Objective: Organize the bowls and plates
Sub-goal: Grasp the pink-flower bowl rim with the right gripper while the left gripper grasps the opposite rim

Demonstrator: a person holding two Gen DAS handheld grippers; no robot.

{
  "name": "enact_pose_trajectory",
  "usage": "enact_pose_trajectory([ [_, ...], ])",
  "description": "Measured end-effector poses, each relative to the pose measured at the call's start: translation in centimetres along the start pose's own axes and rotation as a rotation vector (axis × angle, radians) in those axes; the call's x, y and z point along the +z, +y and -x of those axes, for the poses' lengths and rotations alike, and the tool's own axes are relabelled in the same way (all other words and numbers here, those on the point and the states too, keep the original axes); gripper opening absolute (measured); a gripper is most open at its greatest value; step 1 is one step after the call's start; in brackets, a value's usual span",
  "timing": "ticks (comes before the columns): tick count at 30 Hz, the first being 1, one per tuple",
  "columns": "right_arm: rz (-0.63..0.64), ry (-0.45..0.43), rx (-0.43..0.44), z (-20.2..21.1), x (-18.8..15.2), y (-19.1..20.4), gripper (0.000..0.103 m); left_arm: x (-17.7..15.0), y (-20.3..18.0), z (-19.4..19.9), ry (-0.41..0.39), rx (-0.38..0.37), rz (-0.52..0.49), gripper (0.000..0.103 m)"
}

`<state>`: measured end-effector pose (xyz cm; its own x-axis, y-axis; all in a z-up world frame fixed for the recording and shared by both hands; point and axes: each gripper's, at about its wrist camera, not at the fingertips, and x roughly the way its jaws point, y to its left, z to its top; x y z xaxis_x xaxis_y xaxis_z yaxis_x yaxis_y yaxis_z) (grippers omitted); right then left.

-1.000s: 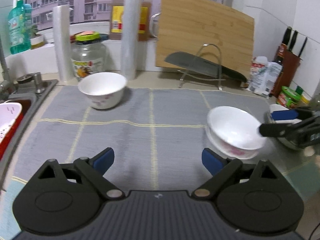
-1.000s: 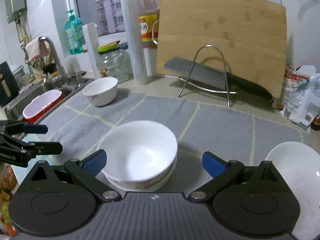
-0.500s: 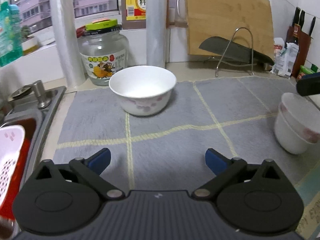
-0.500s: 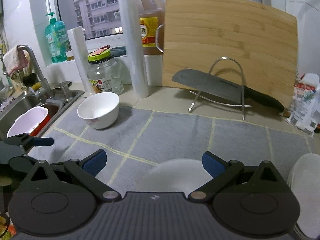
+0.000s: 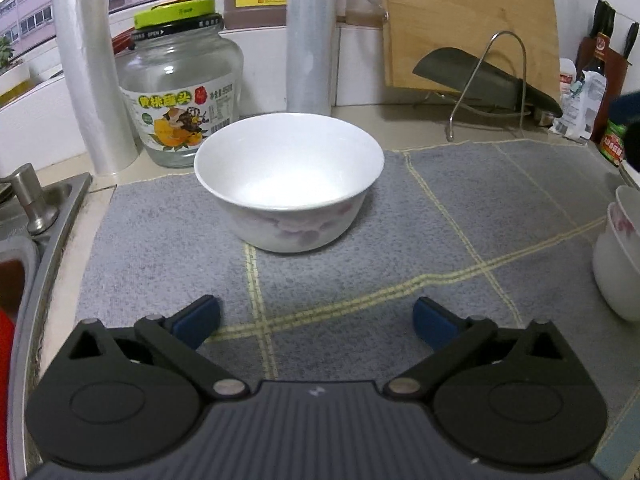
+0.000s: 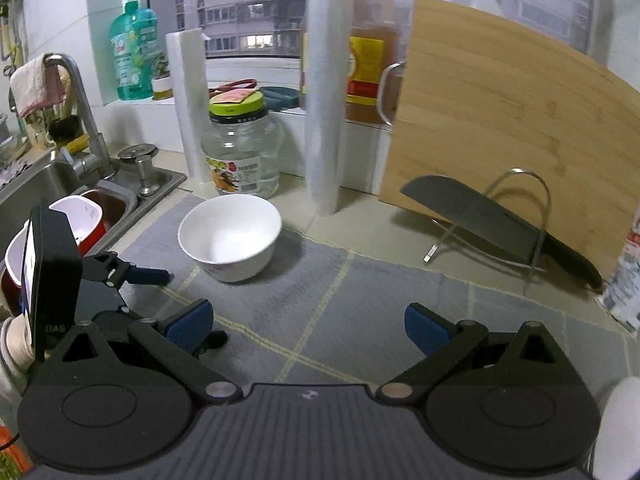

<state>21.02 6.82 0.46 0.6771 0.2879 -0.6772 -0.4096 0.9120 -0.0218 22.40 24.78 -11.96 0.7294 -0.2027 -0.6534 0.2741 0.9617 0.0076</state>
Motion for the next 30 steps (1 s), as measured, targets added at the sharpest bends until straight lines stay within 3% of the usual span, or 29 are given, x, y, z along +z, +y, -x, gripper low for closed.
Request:
enact_pose_trajectory([
  [11,0.137,0.056,0.123,-4.5,3.6,1.9,0.103,-0.1,-0.4,-0.2,-0.042,0.033,0.002,0.103],
  [25,0.115,0.136,0.211,-11.4,6.9,2.0,0.103,0.6,-0.3,-0.9,-0.071,0.027,-0.013,0.102],
  [30,0.1,0.153,0.233,-13.0,7.5,1.9,0.103,1.1,-0.6,0.0,-0.162,0.026,-0.045,0.102],
])
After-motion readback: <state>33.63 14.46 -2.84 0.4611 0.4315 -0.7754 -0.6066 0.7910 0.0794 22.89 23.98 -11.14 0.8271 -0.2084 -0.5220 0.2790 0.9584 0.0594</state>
